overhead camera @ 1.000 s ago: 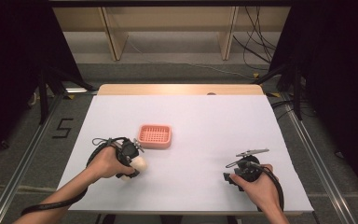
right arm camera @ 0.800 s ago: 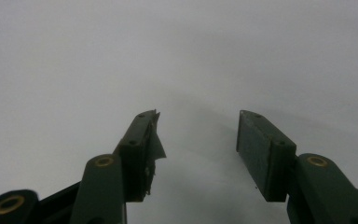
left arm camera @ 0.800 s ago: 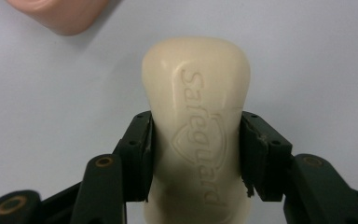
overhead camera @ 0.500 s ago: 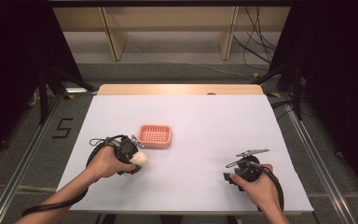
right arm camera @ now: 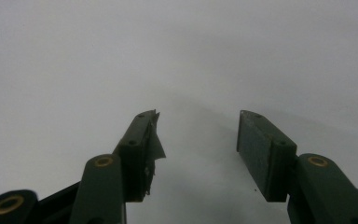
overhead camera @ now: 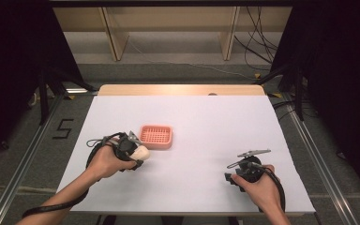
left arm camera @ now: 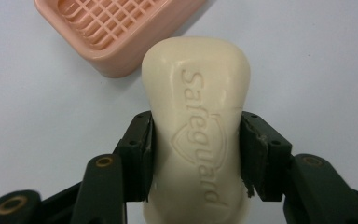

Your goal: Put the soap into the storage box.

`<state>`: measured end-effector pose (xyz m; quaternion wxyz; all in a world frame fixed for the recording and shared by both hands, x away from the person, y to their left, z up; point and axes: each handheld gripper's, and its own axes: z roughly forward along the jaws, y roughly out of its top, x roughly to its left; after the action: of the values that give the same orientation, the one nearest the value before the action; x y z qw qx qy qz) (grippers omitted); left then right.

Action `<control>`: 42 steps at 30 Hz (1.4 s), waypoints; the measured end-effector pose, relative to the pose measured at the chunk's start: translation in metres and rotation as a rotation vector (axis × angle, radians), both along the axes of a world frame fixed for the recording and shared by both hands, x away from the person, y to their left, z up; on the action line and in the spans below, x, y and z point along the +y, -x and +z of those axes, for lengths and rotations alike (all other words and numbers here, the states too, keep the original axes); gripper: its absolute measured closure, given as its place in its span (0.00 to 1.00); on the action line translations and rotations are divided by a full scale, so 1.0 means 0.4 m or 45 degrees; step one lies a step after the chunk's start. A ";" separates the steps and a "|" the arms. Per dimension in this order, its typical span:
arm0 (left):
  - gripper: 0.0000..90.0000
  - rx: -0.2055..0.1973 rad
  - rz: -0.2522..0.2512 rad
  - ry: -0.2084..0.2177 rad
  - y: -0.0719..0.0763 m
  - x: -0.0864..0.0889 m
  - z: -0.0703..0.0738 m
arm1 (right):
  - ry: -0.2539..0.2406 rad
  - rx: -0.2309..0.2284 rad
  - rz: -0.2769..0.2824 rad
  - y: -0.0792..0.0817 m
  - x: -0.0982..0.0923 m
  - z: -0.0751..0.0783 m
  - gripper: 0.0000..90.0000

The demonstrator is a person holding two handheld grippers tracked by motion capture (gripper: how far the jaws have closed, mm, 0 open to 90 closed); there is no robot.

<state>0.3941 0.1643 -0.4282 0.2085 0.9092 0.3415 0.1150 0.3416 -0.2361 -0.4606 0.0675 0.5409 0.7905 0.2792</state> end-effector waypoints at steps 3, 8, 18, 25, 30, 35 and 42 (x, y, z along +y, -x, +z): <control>0.55 -0.002 -0.005 0.000 -0.001 0.000 0.001 | 0.015 -0.015 0.007 -0.001 -0.002 -0.001 0.54; 0.55 -0.015 -0.005 0.007 -0.007 -0.002 0.002 | 0.005 -0.014 0.002 0.000 -0.001 0.002 0.54; 0.55 -0.025 -0.026 0.007 -0.020 -0.004 0.007 | 0.021 -0.035 0.013 0.000 -0.003 0.000 0.53; 0.55 -0.039 -0.030 0.002 -0.028 -0.003 0.012 | -0.002 -0.020 0.006 0.000 -0.002 0.001 0.53; 0.55 -0.049 -0.034 -0.006 -0.037 -0.001 0.018 | 0.015 -0.032 -0.035 0.006 0.004 0.003 0.53; 0.55 -0.060 -0.020 0.006 -0.044 0.000 0.019 | 0.063 -0.043 -0.007 0.004 -0.002 0.002 0.53; 0.55 -0.073 -0.040 0.001 -0.052 -0.001 0.027 | 0.025 -0.059 -0.022 0.007 -0.001 -0.001 0.53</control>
<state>0.4150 0.1637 -0.4175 0.2204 0.9107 0.3211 0.1377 0.3390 -0.2364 -0.4609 0.0935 0.5405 0.7867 0.2834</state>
